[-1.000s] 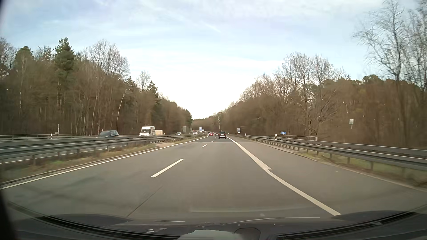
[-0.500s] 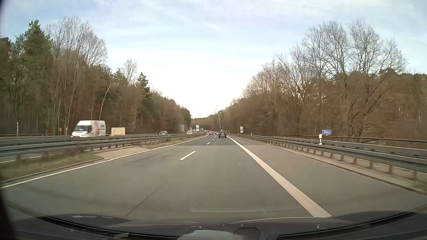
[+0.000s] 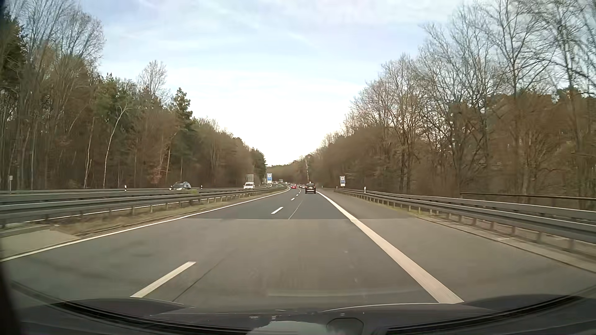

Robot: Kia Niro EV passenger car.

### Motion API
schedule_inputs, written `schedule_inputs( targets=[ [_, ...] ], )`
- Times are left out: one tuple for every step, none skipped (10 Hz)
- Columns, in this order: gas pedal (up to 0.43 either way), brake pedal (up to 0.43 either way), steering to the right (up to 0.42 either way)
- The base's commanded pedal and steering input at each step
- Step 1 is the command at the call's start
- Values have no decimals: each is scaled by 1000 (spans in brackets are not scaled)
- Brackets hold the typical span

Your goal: Follow the waypoints while adhering to traffic rules and regulations

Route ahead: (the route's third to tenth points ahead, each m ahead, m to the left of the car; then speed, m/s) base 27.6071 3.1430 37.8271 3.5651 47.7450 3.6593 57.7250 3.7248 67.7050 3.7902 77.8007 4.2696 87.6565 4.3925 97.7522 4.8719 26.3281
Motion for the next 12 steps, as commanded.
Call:
schedule_inputs(
  targets=[
    [280,0,-2],
    [280,0,-2],
    [280,0,-2],
    [280,0,-2],
    [280,0,-2],
    [280,0,-2],
    [280,0,-2],
    [280,0,-2],
    [280,0,-2],
    [280,0,-2],
    [280,0,-2],
    [280,0,-2]
  ],
)
